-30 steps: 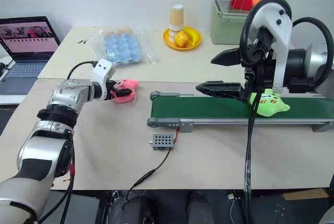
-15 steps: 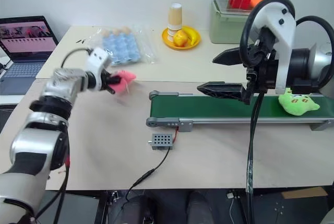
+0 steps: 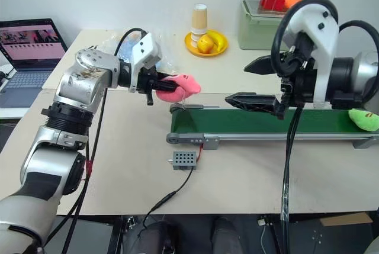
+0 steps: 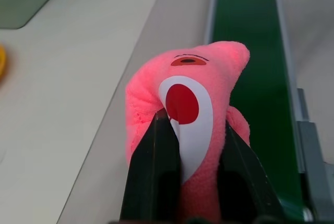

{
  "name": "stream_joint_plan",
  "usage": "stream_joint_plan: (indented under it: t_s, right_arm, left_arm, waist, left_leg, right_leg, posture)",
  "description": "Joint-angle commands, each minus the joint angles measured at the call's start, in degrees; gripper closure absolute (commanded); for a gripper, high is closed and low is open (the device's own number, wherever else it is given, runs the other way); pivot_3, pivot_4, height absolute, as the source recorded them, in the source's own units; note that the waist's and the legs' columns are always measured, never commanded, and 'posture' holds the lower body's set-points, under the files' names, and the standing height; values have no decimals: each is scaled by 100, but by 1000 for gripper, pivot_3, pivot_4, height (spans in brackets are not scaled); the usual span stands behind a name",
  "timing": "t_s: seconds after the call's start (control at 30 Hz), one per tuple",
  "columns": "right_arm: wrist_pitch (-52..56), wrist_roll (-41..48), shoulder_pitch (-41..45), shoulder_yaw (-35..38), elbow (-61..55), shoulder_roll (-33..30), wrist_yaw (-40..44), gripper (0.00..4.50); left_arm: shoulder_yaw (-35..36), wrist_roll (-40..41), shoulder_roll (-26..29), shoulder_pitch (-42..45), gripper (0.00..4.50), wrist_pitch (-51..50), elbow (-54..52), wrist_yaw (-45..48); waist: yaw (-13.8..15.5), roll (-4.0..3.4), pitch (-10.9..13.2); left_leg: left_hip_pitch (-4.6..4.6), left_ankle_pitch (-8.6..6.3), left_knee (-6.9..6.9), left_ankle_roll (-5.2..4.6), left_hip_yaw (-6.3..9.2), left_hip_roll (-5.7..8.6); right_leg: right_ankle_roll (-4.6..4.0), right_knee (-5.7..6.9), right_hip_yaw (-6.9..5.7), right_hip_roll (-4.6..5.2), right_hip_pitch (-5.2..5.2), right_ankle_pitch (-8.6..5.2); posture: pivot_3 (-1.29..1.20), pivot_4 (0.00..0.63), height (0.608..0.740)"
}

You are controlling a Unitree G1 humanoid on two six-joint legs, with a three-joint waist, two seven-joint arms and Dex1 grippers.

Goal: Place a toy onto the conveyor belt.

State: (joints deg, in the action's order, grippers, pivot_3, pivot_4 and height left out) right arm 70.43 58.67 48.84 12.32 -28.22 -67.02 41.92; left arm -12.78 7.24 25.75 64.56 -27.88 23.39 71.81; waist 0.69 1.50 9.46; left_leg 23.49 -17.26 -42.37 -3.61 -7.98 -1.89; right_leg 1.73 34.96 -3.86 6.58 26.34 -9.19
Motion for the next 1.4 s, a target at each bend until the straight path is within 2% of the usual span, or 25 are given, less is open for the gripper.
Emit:
stream_joint_plan:
  t_s: [0.03, 0.33, 0.47, 0.5, 0.53, 0.57, 0.63, 0.8, 1.1, 1.4]
  right_arm:
    - [173, 271, -50, 450, -193, -55, -276, 0]
    - [416, 787, -263, 835, -384, -168, -741, 0]
    - [444, 957, -345, 943, -422, -262, -912, 0]
    - [447, 1001, -360, 968, -429, -283, -943, 0]
    - [442, 1043, -376, 985, -431, -314, -974, 0]
    - [433, 1082, -391, 999, -426, -343, -1007, 0]
    - [413, 1163, -419, 1020, -421, -399, -1066, 0]
    - [335, 1305, -387, 962, -384, -481, -1165, 0]
    - [232, 1353, -414, 910, -354, -521, -1163, 0]
    - [123, 1246, -361, 735, -281, -519, -1042, 0]
  left_arm:
    - [-158, 73, -161, 0, 3976, 81, -252, 105]
    - [-794, -563, -290, -527, 3976, 1232, -173, -80]
    - [-848, -653, -353, -566, 3976, 1454, -40, -136]
    - [-843, -660, -365, -548, 3329, 1478, 5, -153]
    - [-822, -639, -387, -519, 3101, 1449, 54, -157]
    - [-808, -620, -400, -491, 2627, 1441, 87, -142]
    - [-772, -562, -426, -454, 2029, 1382, 81, -111]
    - [-649, -531, -516, -343, 76, 1381, 34, -298]
    - [-137, -190, -770, 59, 12, 789, -53, -759]
    - [330, 161, -572, 401, 12, -103, -315, -909]
  waist:
    - [2, 0, 0]
    - [-2, 0, 0]
    - [-2, 0, 0]
    - [-2, -1, -1]
    - [-4, -1, -1]
    - [-11, -1, -1]
    - [-25, -2, -1]
    - [-22, -2, -1]
    - [1, -1, -1]
    - [-5, -2, -1]
  left_leg:
    - [1, -1, -3, -2, 2, 0]
    - [1, -5, -1, -8, 2, 0]
    - [-3, -6, -3, -11, 3, 0]
    - [-4, -7, -3, -11, 3, 0]
    - [-6, -8, -2, -14, 3, 0]
    - [-8, -10, -2, -16, 3, 0]
    - [-11, -11, -2, -19, 2, 0]
    - [-12, -12, -2, -20, 1, -1]
    - [-4, -13, -2, -23, 3, 1]
    - [-5, -12, -2, -21, 4, 0]
  right_leg:
    - [0, -1, 0, 0, 0, 0]
    - [0, -3, 4, 1, 0, 2]
    - [-1, -9, 6, 7, 0, 2]
    - [-1, -9, 7, 7, -1, 2]
    - [-2, -9, 9, 7, -2, 2]
    - [-1, -10, 9, 7, -3, 1]
    - [-1, -9, 15, 7, -3, 1]
    - [-1, -9, 15, 7, -3, 1]
    - [0, -9, 13, 9, -2, 2]
    - [3, -9, 12, 9, -2, 2]
  posture:
    - [0, 150, 734]
    - [0, 150, 734]
    - [0, 150, 734]
    - [0, 150, 734]
    - [0, 150, 734]
    - [0, 150, 734]
    - [0, 150, 734]
    - [0, 150, 734]
    - [0, 150, 734]
    - [0, 150, 734]
